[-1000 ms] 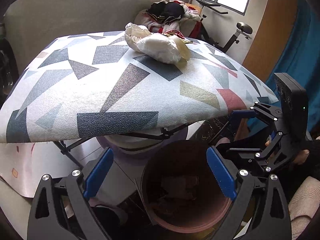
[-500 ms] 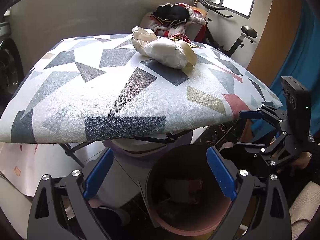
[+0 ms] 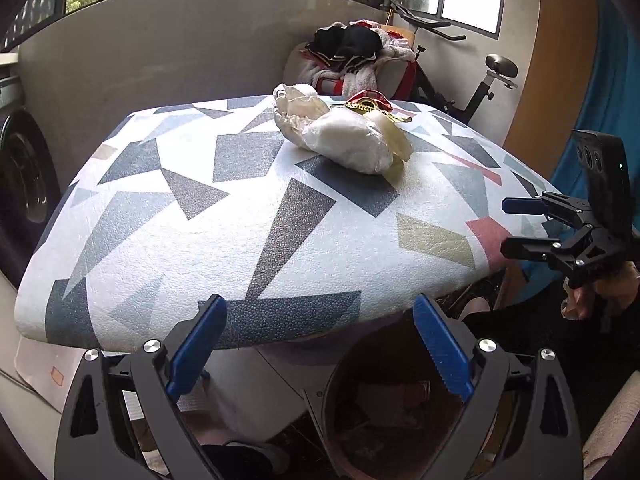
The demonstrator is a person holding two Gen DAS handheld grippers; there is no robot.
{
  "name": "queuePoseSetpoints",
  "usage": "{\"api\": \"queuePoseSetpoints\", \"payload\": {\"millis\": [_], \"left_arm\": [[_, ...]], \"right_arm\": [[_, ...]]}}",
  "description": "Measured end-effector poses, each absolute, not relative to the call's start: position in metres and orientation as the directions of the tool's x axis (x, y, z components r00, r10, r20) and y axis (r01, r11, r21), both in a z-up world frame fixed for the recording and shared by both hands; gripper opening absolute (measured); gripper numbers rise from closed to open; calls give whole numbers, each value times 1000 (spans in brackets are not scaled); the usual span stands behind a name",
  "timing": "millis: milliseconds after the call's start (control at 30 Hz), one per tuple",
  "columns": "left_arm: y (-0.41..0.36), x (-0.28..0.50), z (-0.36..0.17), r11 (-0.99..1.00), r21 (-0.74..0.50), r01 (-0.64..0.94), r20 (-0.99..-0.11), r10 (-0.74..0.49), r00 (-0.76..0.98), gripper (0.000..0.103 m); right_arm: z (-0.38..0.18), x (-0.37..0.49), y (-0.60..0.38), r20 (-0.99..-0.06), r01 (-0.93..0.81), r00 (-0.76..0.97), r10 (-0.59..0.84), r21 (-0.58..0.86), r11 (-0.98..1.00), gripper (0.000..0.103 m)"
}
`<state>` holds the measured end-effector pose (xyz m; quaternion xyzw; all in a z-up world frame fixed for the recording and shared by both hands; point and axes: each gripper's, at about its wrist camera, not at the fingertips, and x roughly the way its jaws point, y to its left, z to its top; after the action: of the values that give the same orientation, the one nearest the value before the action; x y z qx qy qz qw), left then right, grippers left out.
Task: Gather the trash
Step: 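Raise both tools back over the ironing board, then grasp the YEAH YOGURT cup with the right gripper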
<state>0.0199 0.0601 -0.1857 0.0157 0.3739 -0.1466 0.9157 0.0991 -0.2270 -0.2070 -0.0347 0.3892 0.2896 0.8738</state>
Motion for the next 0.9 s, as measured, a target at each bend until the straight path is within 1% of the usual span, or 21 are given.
{"api": "queuePoseSetpoints", "payload": {"millis": [167, 300, 500, 633, 767, 800, 833, 900], "left_arm": [[65, 48, -171, 959, -95, 265, -664, -260, 701, 92], [65, 69, -162, 961, -91, 262, -644, -257, 720, 92], [69, 90, -159, 962, -115, 249, -641, -264, 721, 92], [76, 101, -162, 961, -136, 239, -648, -269, 712, 92], [78, 107, -162, 960, -148, 236, -646, -275, 712, 92], [78, 109, -163, 959, -155, 236, -645, -279, 711, 92], [78, 110, -163, 958, -165, 236, -644, -286, 709, 92], [77, 114, -165, 953, -192, 234, -644, -302, 703, 92]], "right_arm": [[-182, 162, -239, -658, -501, 549, 516, 235, 833, 97], [-181, 215, -236, -660, -474, 530, 533, 290, 831, 97], [-202, 275, -229, -668, -388, 489, 561, 409, 826, 97], [-223, 298, -226, -676, -331, 439, 592, 491, 806, 97], [-233, 307, -226, -655, -315, 412, 634, 551, 773, 97], [-233, 307, -225, -650, -326, 411, 639, 550, 769, 95], [-232, 305, -225, -637, -342, 410, 653, 556, 758, 85], [-230, 301, -225, -632, -351, 424, 649, 546, 761, 86]]}}
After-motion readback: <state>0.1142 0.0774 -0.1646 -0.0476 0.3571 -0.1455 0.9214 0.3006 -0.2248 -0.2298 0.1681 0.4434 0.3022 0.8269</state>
